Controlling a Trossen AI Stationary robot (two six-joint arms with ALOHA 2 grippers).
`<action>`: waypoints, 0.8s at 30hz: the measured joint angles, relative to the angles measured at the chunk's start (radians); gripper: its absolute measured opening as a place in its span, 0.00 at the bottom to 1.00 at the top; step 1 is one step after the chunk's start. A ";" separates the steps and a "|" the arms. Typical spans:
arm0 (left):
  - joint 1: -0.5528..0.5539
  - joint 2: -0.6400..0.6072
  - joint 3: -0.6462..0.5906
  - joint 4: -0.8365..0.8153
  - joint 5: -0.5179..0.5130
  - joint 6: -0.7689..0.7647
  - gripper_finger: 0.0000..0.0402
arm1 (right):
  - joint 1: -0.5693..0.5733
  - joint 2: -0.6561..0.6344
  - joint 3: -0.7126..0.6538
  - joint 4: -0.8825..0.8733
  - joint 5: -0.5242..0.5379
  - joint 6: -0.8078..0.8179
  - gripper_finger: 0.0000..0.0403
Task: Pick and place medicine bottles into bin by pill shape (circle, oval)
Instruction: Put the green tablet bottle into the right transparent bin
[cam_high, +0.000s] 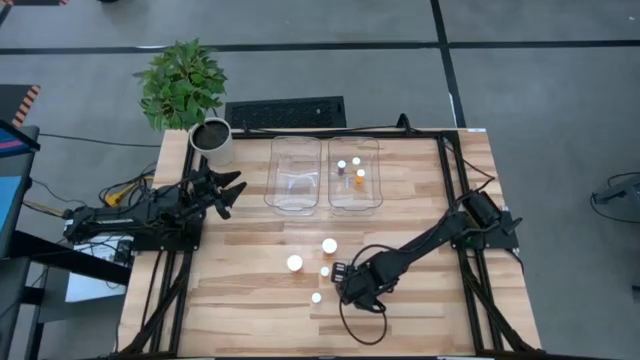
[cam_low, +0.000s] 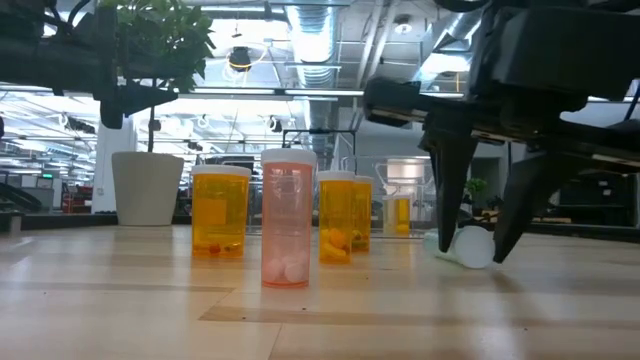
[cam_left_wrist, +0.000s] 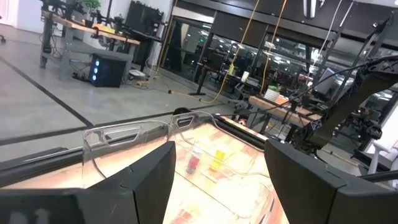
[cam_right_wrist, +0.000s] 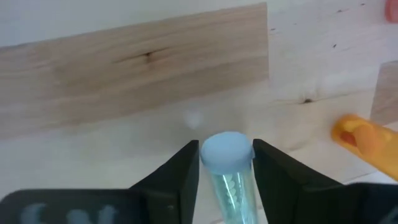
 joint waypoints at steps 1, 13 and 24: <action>0.000 0.000 0.000 0.000 0.000 0.000 0.60 | 0.000 0.000 0.000 0.001 0.000 0.002 0.37; 0.000 0.000 0.000 0.000 0.000 0.000 0.60 | 0.000 -0.001 0.001 0.054 0.000 0.212 0.30; 0.000 0.000 0.000 0.003 0.000 -0.001 0.60 | -0.059 -0.170 0.000 0.096 -0.043 0.700 0.30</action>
